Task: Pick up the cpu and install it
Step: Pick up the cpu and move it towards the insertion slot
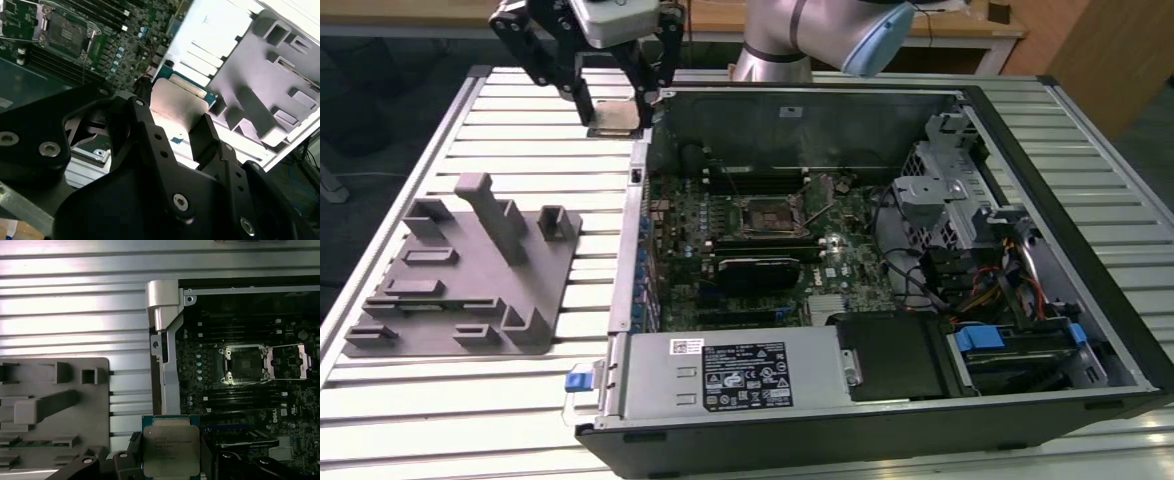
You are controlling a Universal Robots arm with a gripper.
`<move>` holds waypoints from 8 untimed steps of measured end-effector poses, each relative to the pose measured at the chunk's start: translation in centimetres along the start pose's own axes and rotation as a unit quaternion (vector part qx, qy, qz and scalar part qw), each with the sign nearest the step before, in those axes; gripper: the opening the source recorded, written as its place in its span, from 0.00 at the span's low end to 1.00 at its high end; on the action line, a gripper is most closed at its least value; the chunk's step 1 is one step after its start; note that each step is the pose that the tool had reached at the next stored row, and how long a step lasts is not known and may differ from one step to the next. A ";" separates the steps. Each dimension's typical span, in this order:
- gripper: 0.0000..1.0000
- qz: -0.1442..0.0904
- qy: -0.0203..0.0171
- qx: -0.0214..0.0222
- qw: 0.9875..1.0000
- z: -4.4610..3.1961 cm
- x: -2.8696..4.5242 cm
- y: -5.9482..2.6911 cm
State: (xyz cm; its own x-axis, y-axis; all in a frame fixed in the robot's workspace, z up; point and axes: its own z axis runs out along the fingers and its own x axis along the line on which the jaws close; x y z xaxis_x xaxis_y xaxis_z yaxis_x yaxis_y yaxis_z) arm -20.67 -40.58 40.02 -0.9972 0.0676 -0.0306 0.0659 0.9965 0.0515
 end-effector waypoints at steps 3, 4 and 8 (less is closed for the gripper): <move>0.55 0.000 0.000 0.000 1.000 0.04 -0.96 0.12; 0.55 0.000 0.000 0.000 1.000 0.05 -1.28 0.15; 0.55 0.000 0.000 0.000 1.000 0.09 -2.48 0.32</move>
State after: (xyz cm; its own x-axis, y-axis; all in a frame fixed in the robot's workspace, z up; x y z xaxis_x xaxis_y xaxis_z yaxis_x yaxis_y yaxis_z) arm -18.17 -40.42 40.02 -0.9972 0.0677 -0.0305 0.0660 0.9965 0.0515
